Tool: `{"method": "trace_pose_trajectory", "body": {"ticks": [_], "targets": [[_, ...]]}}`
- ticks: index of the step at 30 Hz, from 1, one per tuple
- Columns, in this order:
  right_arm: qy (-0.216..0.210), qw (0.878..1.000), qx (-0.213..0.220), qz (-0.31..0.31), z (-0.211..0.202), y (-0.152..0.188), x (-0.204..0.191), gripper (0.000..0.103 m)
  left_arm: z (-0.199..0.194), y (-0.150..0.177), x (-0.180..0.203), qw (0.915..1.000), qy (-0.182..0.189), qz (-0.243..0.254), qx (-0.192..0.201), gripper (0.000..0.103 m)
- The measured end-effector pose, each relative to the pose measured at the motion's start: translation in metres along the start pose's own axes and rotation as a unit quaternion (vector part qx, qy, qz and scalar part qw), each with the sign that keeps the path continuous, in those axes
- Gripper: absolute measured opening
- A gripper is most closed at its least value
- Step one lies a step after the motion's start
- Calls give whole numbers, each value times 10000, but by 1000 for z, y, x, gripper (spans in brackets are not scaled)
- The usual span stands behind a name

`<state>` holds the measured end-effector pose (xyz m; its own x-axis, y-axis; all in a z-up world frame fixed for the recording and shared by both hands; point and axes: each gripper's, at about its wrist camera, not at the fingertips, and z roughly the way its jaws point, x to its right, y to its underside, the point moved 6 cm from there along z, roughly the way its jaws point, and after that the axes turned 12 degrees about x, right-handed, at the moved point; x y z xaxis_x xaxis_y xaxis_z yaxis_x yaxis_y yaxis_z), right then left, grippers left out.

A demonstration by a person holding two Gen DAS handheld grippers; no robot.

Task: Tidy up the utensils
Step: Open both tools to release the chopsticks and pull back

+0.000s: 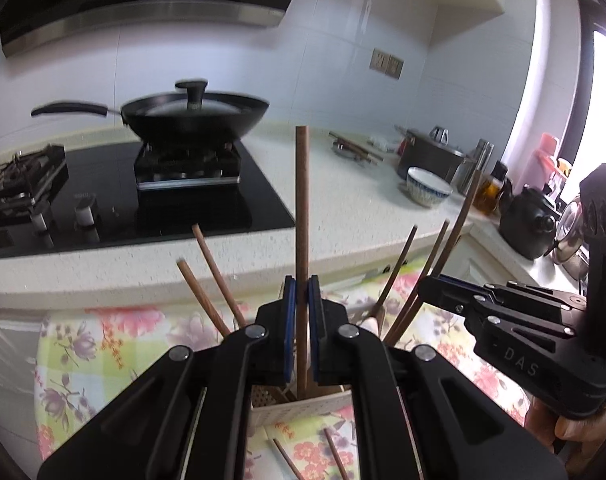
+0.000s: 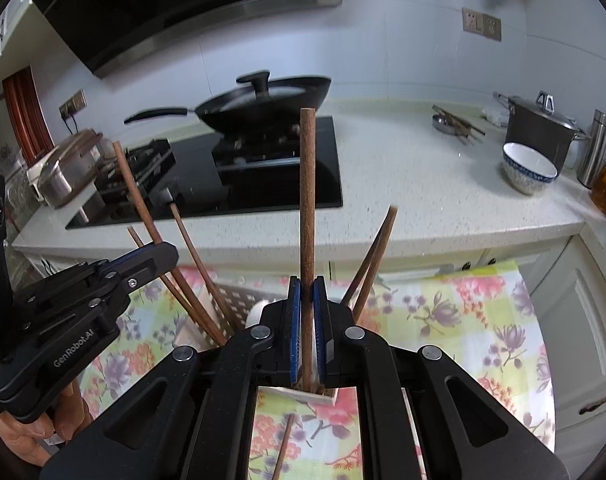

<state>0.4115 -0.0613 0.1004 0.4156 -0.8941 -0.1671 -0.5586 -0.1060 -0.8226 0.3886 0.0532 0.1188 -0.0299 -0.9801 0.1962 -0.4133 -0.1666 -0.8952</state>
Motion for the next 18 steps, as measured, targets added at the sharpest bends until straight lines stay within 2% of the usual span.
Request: {"method": "trace_pose_trajectory", "body": {"ticks": [7,11,13,14,17,18], "targets": [[-62,9997,-240,4,19,13,-1,8,19,15,-9,9987,-172,-38,-471,6],[-108,9994,-297,-168,32,12,-7,8,31,18,-10,9973,-272,97,-668,7],[-8,9995,-149,-292,33,-1,-9,9,34,11,-11,9972,-375,173,-617,8],[56,9995,-74,-290,30,-7,-8,9,33,5,-12,9973,-422,191,-562,13],[34,9996,214,-173,12,-26,-5,11,17,-21,-17,9984,-485,149,-232,14],[51,9993,336,-131,3,-31,-3,15,11,-28,-18,9986,-497,153,-131,14]]}}
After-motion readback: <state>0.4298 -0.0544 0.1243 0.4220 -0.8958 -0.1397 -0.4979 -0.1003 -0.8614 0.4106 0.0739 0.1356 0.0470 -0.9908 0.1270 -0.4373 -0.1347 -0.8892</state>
